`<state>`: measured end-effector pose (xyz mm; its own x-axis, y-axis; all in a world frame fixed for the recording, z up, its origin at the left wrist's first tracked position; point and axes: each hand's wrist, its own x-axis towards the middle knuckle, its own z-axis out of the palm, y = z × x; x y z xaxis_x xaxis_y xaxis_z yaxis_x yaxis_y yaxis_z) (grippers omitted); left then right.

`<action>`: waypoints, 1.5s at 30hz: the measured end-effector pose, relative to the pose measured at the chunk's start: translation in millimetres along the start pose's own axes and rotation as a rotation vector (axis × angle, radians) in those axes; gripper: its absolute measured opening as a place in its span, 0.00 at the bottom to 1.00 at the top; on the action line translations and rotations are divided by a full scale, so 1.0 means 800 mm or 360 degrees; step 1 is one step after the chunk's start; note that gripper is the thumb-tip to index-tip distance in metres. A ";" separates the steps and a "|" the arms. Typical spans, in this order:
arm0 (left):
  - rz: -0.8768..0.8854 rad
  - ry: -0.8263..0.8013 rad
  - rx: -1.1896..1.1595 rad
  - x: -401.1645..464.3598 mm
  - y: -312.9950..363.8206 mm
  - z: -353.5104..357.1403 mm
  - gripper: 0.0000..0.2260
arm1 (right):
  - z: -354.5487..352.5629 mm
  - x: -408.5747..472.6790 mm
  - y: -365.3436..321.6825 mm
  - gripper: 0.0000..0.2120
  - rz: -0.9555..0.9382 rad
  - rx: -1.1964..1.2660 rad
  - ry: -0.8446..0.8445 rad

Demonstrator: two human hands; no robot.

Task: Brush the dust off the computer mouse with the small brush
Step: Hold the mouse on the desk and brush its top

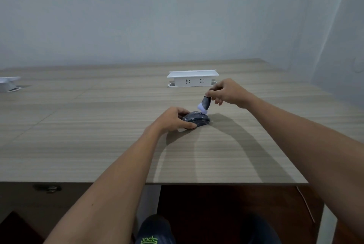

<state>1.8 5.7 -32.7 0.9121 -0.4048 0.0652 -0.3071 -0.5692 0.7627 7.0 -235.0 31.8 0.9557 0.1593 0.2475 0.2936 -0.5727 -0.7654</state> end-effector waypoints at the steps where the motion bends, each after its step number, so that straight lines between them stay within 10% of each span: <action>1: -0.0005 -0.0015 -0.0014 0.000 0.000 0.000 0.23 | 0.001 -0.001 -0.002 0.13 -0.0016 0.0007 -0.0013; 37: -0.0031 -0.0040 0.0049 -0.008 0.014 -0.001 0.23 | 0.018 0.007 -0.010 0.17 -0.0122 -0.0363 -0.0161; 45: -0.0046 0.0005 0.0073 -0.008 0.014 0.002 0.23 | 0.004 0.000 -0.001 0.15 -0.0137 -0.0942 -0.0190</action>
<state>-7.7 0.7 -25.8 0.9215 -0.3857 0.0457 -0.2928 -0.6127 0.7341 6.9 -232.1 30.3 0.9348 0.2942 0.1989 0.3416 -0.8982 -0.2768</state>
